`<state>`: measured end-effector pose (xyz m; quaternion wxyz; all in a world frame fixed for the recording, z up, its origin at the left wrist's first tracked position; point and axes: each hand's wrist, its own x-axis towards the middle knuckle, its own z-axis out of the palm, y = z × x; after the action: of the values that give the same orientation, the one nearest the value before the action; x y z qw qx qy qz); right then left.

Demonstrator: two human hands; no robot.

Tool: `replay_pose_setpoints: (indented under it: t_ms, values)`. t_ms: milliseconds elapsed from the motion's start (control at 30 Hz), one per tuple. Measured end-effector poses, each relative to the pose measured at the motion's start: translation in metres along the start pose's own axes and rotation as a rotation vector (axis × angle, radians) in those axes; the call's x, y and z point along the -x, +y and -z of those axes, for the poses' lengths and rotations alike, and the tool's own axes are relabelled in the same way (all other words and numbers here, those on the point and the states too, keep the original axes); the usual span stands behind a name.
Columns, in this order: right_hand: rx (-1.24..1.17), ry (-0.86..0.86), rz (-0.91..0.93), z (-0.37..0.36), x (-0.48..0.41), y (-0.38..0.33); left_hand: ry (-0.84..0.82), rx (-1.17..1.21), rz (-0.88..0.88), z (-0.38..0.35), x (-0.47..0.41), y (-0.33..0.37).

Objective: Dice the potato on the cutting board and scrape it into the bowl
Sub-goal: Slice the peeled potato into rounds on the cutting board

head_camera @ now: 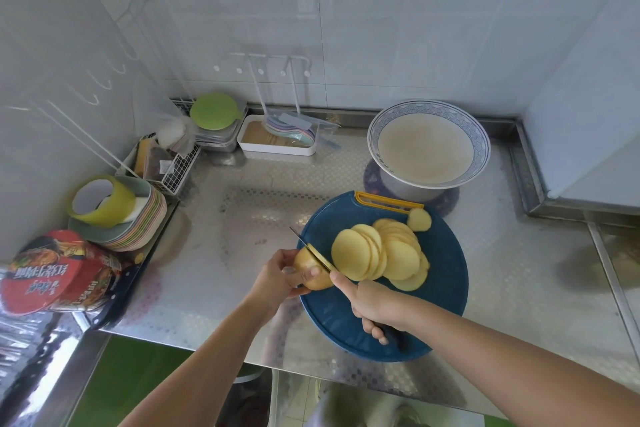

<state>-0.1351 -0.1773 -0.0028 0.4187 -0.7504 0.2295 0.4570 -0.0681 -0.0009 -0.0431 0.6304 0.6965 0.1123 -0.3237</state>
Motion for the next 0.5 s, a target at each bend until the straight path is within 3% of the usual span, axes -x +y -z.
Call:
replay_pose_setpoints:
  t_ms: [500]
  values:
    - [0.043, 0.064, 0.030, -0.0069, -0.0084, 0.0046, -0.047, 0.010, 0.035, 0.0102, -0.0083, 0.0013]
